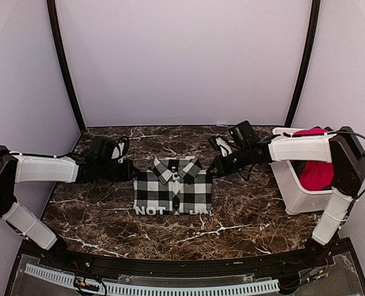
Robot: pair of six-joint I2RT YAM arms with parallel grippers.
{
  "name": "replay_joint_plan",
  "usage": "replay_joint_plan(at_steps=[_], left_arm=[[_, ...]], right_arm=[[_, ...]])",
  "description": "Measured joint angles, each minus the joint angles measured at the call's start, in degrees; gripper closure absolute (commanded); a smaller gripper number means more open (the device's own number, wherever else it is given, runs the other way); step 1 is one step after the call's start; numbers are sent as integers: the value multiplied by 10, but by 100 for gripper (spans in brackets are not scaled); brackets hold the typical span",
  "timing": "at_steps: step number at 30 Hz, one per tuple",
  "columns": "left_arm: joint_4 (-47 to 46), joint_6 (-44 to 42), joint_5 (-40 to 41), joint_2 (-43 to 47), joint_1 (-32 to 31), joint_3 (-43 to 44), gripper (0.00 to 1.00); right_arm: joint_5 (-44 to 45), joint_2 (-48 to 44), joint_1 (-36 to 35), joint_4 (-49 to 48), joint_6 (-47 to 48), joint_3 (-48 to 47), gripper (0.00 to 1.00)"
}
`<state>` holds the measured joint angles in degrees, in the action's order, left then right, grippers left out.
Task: Fold and stack the mixed laundry pile
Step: Adjust the square-folded shirt at the center of the board.
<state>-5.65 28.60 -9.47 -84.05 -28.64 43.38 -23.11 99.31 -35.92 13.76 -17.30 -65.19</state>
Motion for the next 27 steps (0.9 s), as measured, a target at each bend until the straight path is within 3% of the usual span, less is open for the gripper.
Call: replay_joint_plan(at_steps=[5, 8, 12, 15, 19, 22, 27], left_arm=[[-13, 1, -8, -71, 0, 20, 99], [-24, 3, -9, -107, 0, 20, 90], [-17, 7, 9, -123, 2, 21, 62], [-5, 15, 21, -101, 4, 14, 43], [23, 18, 28, 16, 6, -25, 26], [14, 22, -3, 109, 2, -53, 23], [5, 26, -50, 147, -23, -62, 26]], right_arm=[[9, 75, 15, -13, 7, -7, 100], [10, 113, 16, -14, 9, -12, 81], [19, 117, 20, 0, 5, -30, 50], [22, 89, 27, 15, 9, -28, 43], [1, -26, 30, 29, -3, 23, 32], [-51, -108, 28, 8, -29, 70, 32], [-109, -136, 0, -39, -72, 141, 46]])
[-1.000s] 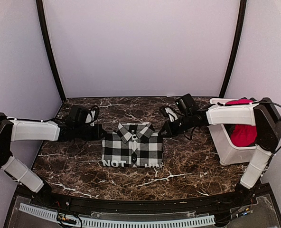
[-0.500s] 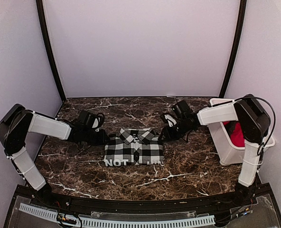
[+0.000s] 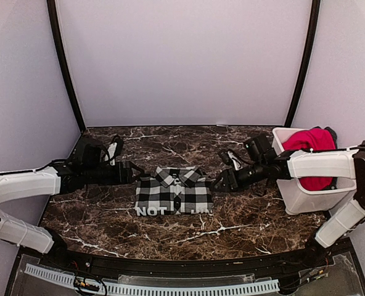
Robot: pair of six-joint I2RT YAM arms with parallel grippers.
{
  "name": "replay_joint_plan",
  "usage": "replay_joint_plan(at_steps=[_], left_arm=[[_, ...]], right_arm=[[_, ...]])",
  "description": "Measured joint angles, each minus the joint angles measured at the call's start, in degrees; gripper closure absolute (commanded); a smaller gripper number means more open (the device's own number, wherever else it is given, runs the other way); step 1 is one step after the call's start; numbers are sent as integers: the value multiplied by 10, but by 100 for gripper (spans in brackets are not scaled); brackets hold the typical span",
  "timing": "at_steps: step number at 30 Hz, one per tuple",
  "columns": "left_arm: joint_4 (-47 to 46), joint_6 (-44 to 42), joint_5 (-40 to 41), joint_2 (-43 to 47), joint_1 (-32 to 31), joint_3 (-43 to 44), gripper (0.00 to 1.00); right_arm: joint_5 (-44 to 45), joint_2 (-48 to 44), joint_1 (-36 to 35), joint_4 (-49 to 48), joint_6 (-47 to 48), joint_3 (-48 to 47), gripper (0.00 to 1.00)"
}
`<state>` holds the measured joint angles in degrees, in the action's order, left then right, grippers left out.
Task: Fold and stack the mixed laundry pile
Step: Adjust the square-folded shirt at the center of the board.
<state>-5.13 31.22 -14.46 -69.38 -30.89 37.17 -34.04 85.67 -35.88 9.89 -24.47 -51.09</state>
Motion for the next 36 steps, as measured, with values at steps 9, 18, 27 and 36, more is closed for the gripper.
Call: replay_joint_plan(at_steps=[9, 18, 27, 36], left_arm=[[-4, -6, -15, -114, -80, 32, 30], [-11, -19, -16, -220, -115, 120, 32], [-35, -28, -23, -324, -145, 196, 33], [-80, -19, -24, -376, -147, 199, 34]], right_arm=[[-50, 66, -7, -81, -26, 95, 42], [-90, 98, -7, -177, -35, 89, 44], [-130, 152, -7, -247, -73, 88, 43], [-159, 191, -5, -355, -161, 124, 40]])
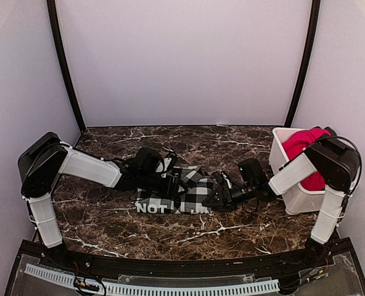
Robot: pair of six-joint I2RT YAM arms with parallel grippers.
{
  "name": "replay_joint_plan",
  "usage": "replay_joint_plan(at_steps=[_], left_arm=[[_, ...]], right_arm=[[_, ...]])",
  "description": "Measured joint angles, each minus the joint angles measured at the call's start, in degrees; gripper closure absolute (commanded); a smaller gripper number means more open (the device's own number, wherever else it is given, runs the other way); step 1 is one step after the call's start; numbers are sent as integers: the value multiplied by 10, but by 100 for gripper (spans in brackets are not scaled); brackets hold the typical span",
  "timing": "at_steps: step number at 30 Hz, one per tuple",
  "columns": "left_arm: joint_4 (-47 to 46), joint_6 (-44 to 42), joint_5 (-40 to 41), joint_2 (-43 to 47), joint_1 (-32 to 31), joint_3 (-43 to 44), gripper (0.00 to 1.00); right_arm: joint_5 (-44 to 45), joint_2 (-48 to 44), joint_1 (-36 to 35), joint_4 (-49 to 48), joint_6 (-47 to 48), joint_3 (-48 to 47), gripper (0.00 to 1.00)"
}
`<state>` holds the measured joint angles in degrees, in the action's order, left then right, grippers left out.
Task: Fold and stack the mixed laundry pile
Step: Adjust the square-folded shirt at the center of the board.
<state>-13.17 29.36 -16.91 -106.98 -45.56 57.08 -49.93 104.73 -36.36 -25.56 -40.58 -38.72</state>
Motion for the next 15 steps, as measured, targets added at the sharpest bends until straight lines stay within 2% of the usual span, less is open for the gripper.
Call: replay_joint_plan(at_steps=[11, 15], left_arm=[[-26, 11, 5, -10, 0, -2, 34], [-32, 17, 13, -13, 0, -2, 36]], right_arm=[[-38, 41, -3, -124, -97, 16, 47], [-57, 42, -9, -154, -113, 15, 61]])
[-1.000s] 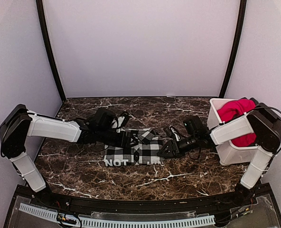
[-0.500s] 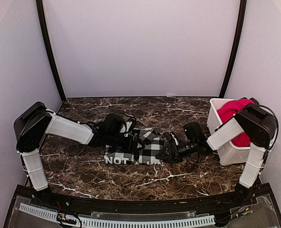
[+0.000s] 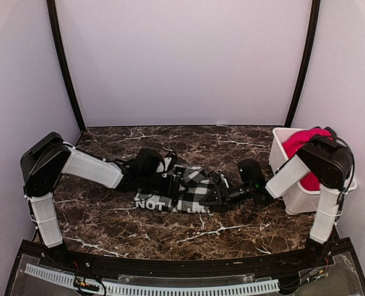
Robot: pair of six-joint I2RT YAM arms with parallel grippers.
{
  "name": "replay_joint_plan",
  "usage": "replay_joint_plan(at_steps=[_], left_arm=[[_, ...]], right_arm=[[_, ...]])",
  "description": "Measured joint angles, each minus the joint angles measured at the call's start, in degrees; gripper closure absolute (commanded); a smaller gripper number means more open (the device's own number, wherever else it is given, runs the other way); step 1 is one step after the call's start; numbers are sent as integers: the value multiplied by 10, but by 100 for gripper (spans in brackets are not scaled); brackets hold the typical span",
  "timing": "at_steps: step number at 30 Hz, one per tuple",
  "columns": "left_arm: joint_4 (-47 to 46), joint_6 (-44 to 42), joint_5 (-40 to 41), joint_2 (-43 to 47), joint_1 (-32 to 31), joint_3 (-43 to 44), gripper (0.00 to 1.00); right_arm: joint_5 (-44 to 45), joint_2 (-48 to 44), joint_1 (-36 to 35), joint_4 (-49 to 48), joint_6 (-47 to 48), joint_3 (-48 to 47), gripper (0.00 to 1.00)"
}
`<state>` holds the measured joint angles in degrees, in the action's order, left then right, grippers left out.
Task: Fold and stack the mixed laundry pile
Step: Adjust the square-folded shirt at the center of the board.
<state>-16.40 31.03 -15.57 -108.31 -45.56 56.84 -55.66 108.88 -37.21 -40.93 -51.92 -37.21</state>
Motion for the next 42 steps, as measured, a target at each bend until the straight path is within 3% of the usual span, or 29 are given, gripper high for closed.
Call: replay_joint_plan(at_steps=[9, 20, 24, 28, 37, 39, 42], left_arm=[[-9, 25, 27, -7, 0, 0, 40], [-20, 46, 28, -13, 2, 0, 41], [-20, 49, 27, -13, 3, 0, 43], [-21, 56, 27, -13, 4, -1, 44], [-23, 71, 38, 2, 5, -19, 46], [-15, 76, 41, 8, 6, -23, 43], [-8, 78, 40, 17, 8, -27, 31]], right_arm=[[-18, -21, -28, -12, -10, 20, 77], [10, -5, -63, 3, 21, 39, 83], [29, 1, -63, 5, 23, 34, 98], [54, 1, -62, 25, 23, 27, 100], [114, -73, -54, 171, 74, 24, 100], [132, -100, -49, 223, 99, 16, 100], [156, -121, -36, 294, 139, 2, 100]])
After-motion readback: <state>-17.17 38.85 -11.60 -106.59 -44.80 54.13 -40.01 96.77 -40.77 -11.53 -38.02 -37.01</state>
